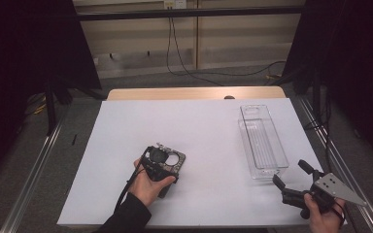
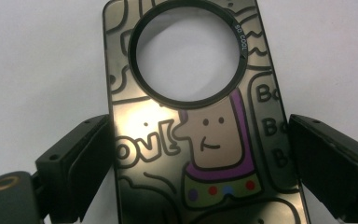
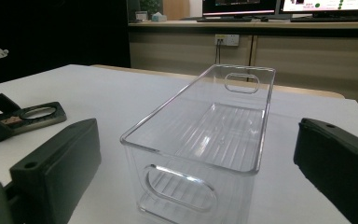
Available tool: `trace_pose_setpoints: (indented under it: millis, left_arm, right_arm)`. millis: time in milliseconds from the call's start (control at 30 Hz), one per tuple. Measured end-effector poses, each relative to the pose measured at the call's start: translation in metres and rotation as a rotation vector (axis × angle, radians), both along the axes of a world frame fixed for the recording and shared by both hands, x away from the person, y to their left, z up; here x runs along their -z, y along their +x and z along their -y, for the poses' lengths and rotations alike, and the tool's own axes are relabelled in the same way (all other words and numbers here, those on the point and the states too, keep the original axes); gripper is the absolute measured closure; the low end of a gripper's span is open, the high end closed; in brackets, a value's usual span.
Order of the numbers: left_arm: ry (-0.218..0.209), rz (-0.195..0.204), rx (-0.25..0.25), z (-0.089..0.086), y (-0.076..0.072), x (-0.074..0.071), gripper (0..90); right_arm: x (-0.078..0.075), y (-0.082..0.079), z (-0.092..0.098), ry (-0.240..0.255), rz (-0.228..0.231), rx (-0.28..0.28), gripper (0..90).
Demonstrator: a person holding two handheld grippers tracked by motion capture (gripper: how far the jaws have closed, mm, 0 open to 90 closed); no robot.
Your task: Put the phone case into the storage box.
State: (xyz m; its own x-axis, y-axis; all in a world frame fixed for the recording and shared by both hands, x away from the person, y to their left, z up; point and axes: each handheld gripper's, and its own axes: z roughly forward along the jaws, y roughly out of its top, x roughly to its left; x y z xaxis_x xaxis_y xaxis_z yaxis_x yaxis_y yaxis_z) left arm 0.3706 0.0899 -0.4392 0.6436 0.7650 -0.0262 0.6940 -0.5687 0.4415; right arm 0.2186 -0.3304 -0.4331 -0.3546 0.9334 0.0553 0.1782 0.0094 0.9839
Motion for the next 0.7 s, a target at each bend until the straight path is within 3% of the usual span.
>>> trace_pose_setpoints:
  millis: [367,467,700]
  left_arm:
    - [-0.023,0.000,0.040,-0.007,0.001,-0.002,12.4]
    - [-0.055,-0.009,0.040,-0.011,0.002,-0.003,12.4]
    - [-0.144,0.034,0.050,-0.017,0.002,-0.008,12.4]
  right_arm:
    - [0.000,0.000,0.000,-0.003,-0.001,-0.002,0.0]
    - [0.000,0.000,0.000,-0.001,-0.002,-0.001,0.0]
    - [0.000,0.000,-0.001,-0.002,-0.001,-0.002,0.0]
